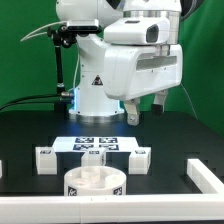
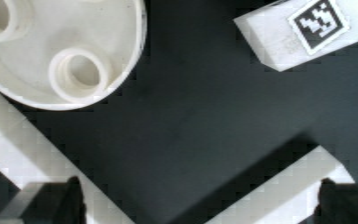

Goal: Assemble stool

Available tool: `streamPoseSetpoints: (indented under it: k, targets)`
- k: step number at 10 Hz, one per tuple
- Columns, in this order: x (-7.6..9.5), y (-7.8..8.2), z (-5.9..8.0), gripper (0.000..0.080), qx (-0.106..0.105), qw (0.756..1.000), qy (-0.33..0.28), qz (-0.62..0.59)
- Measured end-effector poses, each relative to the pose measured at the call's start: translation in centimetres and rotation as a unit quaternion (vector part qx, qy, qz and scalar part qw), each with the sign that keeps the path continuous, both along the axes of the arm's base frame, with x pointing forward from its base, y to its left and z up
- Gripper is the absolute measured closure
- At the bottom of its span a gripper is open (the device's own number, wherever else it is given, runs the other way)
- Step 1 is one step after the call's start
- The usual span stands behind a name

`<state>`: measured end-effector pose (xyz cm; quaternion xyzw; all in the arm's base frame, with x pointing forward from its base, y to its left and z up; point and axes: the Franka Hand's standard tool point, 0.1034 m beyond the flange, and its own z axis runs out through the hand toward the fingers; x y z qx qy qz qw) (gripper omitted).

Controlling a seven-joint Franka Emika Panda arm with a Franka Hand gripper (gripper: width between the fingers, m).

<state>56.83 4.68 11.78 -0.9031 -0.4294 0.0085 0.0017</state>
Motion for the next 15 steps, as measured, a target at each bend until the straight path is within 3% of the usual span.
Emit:
streamPoseSetpoints:
  k: [5, 6, 8, 10, 13, 15]
  targets:
    - [0.0, 0.0, -0.1, 0.0150, 0.000, 1.000, -0.001, 0.000]
    - [-0.3, -0.4, -0.8, 0.0150, 0.001, 1.000, -0.005, 0.002]
    - [-1.1, -3.3, -3.1, 0.0150, -0.001, 1.000, -0.007, 0.013]
    - [-1.0, -4.8, -5.3, 0.0150, 0.001, 1.000, -0.016, 0.014]
    - [-1.1, -5.1, -8.2, 0.0150, 0.005, 1.000, -0.018, 0.011]
    - [-1.1, -5.1, -9.3, 0.0150, 0.007, 1.000, -0.023, 0.010]
